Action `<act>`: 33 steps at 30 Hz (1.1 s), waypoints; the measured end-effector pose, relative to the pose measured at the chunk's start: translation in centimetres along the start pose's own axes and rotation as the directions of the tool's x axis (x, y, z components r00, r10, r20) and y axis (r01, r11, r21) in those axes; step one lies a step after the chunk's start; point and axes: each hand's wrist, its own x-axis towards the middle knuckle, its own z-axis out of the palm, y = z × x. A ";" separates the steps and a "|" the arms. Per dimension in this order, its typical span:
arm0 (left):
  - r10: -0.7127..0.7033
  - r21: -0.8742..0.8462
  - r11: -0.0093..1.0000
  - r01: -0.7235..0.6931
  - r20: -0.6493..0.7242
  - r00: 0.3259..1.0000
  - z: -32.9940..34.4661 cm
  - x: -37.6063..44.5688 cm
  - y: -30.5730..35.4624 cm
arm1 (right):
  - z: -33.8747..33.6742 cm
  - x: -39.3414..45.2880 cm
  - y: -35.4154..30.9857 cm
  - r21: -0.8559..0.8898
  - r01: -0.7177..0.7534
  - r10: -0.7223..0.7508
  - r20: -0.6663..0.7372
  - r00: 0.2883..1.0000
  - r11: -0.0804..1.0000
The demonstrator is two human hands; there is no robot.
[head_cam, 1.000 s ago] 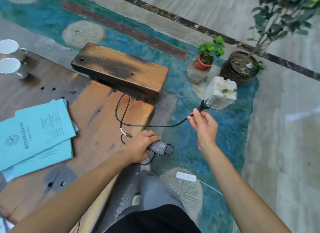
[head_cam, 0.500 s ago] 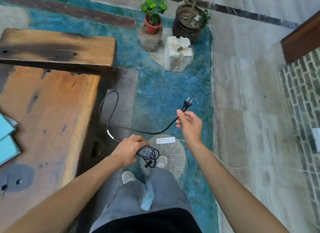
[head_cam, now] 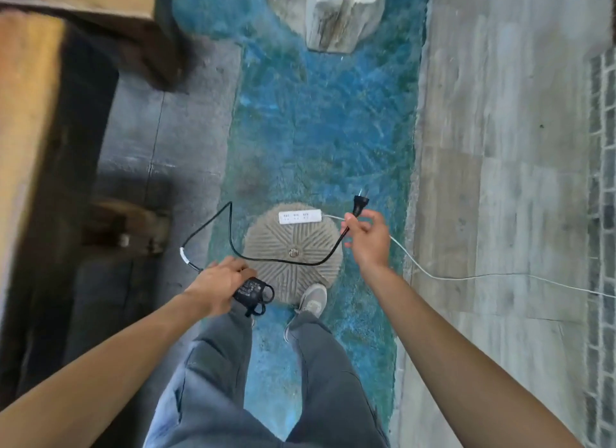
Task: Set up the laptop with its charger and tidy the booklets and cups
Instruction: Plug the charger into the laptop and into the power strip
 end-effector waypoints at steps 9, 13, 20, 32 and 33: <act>-0.047 0.204 0.978 0.040 0.027 0.999 10.0 9.7 -2.6 | 3.9 8.4 13.0 -0.130 0.019 -0.010 0.075 0.997 0.991; -0.010 0.258 0.966 0.012 -0.010 1.000 14.4 15.2 -6.3 | 8.2 12.4 18.8 -0.163 -0.018 0.060 0.253 0.965 0.986; 0.079 0.345 0.937 -0.052 -0.066 0.995 22.5 23.0 -13.7 | 15.4 17.8 27.2 -0.158 0.034 0.052 0.508 0.860 0.987; 0.414 0.573 0.777 -0.262 -0.151 0.898 32.6 31.9 -25.3 | 20.4 30.7 35.1 -0.313 0.506 -0.267 0.570 0.777 0.803; 0.427 0.593 0.761 -0.263 -0.152 0.891 33.1 32.5 -25.9 | 20.7 31.4 35.5 -0.338 0.561 -0.299 0.584 0.754 0.756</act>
